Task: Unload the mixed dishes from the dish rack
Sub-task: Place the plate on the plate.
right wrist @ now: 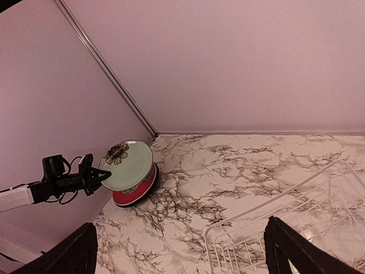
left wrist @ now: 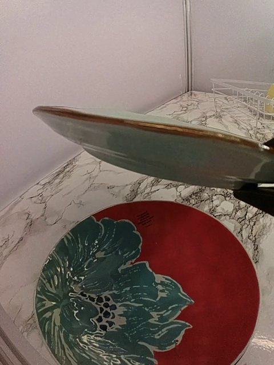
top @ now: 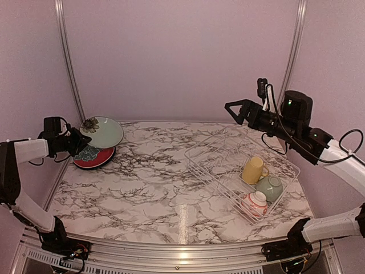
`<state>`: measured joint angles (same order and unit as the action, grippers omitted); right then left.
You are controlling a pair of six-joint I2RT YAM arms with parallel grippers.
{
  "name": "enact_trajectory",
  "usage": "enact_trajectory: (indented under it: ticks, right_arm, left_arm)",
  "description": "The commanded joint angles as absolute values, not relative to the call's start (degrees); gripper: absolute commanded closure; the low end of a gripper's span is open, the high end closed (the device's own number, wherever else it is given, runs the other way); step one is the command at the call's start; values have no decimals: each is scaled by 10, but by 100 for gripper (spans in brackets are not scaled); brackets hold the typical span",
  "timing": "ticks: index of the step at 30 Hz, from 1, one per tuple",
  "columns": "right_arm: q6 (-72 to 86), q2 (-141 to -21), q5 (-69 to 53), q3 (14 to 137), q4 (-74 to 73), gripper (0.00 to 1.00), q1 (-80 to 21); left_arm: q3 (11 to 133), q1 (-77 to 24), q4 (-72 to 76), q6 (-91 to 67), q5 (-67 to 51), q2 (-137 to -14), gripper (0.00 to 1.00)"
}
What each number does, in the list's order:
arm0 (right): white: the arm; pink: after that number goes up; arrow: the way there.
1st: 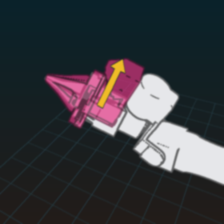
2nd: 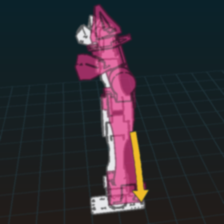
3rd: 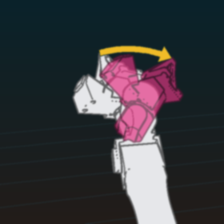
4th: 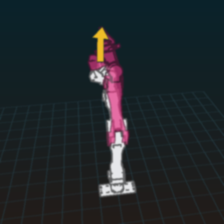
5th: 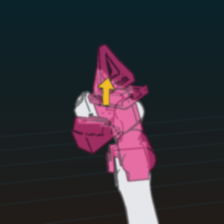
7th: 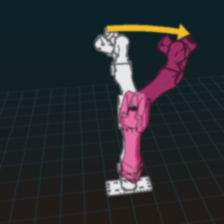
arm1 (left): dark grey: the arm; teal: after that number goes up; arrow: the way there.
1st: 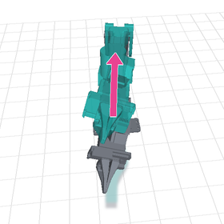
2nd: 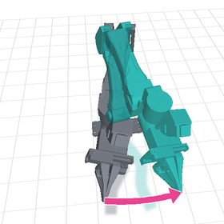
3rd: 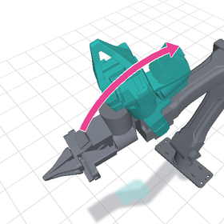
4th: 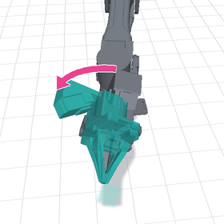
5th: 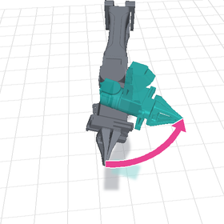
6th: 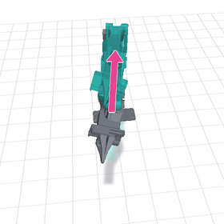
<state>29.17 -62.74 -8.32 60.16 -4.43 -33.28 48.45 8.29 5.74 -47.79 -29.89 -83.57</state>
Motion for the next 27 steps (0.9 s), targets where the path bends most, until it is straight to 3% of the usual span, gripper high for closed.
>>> enact_trajectory:
  ticks: [1, 9, 27]
  right_arm:
    - [246, -616, -51, 589, -76, 2, -324]
    - [207, -602, -54, 575, -86, 1, -322]
    - [165, -541, -51, 546, -120, 2, -314]
  left_arm:
    - [466, 115, 95, -462, -322, -799, 100]
    - [431, 178, 158, -483, -391, -837, 100]
    - [427, 184, 151, -483, -317, -884, 100]
